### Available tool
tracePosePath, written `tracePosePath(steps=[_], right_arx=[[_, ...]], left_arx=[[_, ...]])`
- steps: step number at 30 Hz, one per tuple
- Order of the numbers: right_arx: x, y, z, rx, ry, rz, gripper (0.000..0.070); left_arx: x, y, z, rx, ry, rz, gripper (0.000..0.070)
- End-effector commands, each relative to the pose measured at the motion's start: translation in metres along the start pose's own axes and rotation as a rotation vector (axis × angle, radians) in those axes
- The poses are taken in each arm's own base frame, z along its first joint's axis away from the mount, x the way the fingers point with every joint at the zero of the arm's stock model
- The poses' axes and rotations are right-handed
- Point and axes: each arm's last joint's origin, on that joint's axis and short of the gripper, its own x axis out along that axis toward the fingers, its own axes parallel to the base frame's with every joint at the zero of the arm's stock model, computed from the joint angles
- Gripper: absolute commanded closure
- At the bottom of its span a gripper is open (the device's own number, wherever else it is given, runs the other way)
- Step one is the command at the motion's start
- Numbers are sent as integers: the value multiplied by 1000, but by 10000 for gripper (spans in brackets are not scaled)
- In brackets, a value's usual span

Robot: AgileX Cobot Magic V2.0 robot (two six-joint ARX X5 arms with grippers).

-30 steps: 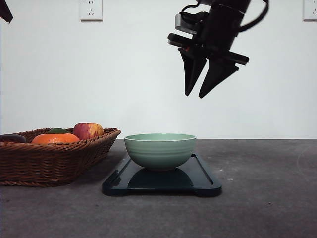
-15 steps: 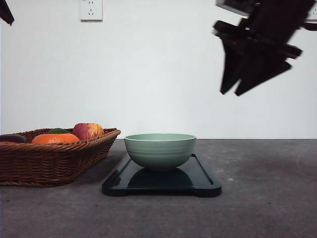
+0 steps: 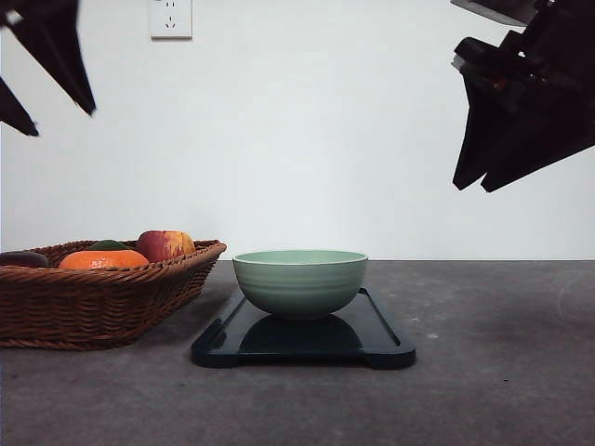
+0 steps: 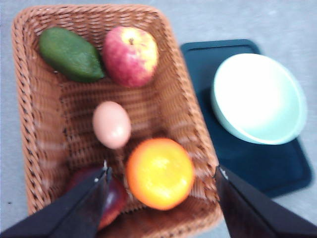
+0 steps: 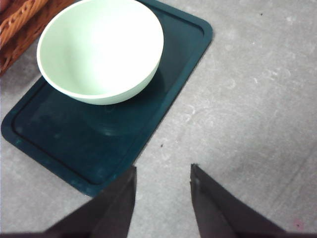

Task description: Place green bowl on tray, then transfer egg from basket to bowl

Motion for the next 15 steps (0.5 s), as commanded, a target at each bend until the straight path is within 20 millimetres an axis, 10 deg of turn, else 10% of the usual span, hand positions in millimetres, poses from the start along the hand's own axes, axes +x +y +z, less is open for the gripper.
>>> tracePosePath(steps=[1,15], right_arx=[[1,1,2,-11,-10,0,486],[1,1,2,-11,-11,-21,486]], left_arx=[[8,-2,15,-2,12,12,273],[101,8,68,-21,269,148,271]])
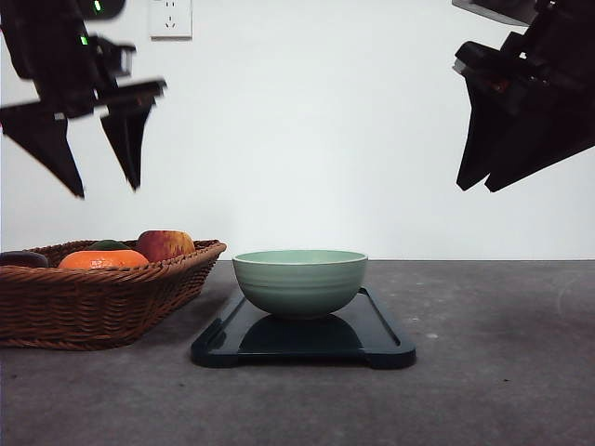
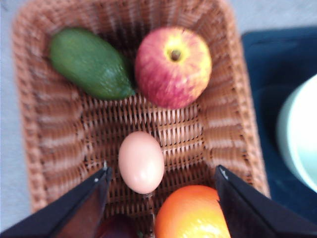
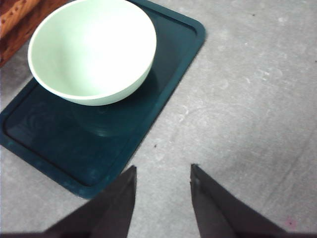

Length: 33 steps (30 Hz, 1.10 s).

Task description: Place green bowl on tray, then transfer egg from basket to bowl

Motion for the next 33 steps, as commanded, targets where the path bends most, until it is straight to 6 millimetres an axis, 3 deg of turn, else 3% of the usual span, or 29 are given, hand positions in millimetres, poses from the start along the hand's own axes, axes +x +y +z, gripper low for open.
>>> tracePosePath(steps=[1,6,15,33], right_arx=[[1,1,2,-9,-10,2,486],[1,1,2,-10,-9,2,486],[1,1,2,-10,-10,3,486],[1,1,2,-9,-12,4,486]], left_arx=[[9,-2,5,3,22,4,271],[36,0,3,-1,104,14,271],[64,3,2,-6,164,32,272],[76,5,2,-4,168,65,272]])
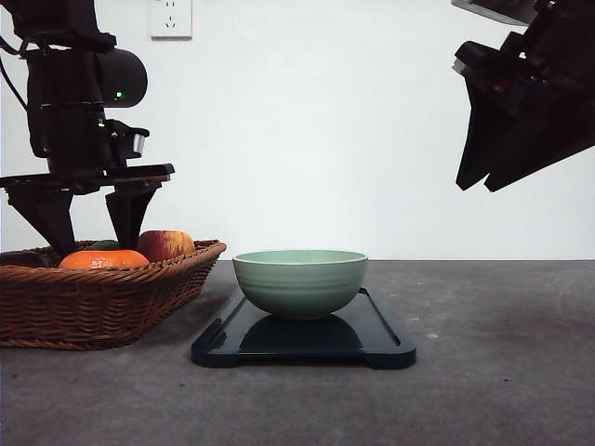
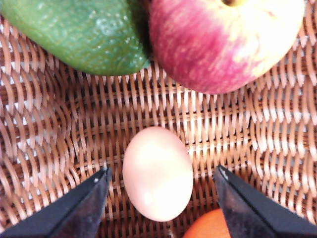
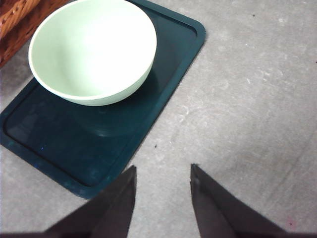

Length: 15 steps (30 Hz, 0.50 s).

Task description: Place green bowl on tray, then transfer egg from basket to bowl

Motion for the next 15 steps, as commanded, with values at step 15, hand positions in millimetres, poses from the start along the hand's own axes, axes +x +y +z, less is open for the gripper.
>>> tracePosePath(steps=[15], right_arx=[[1,1,3,5,-22,4,486]], left_arx=[[21,-1,5,1,39,10,331]])
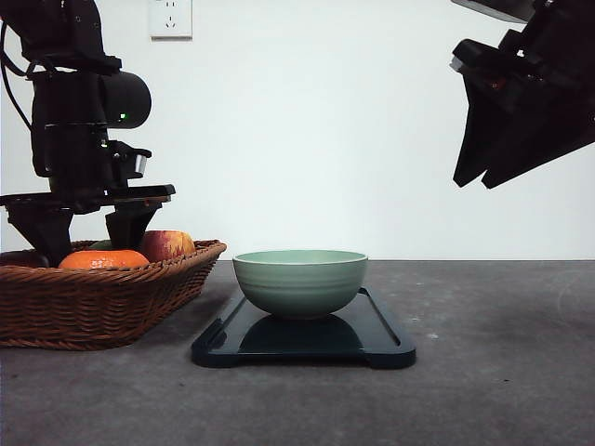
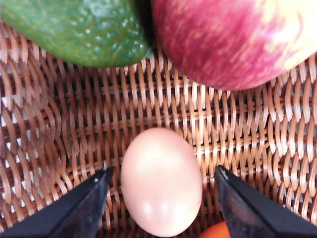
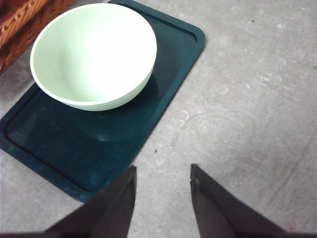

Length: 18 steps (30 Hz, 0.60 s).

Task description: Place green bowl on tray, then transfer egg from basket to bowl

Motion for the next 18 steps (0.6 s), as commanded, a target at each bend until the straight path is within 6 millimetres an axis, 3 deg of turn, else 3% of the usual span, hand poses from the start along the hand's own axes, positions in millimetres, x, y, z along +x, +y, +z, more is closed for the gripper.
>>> tracePosePath(steps=[1,3,5,18], right_arx=[[1,1,2,5,-7,4,486],[1,1,2,7,-7,4,486],[1,1,2,11,-7,4,486],[1,1,1,12,-6,4,486]], left_arx=[[3,-1,6,2,-4,1,382],[3,-1,5,2,-2,2,485],[3,-1,5,2,-2,2,524],[-9,-2,5,22,-29,-2,511]])
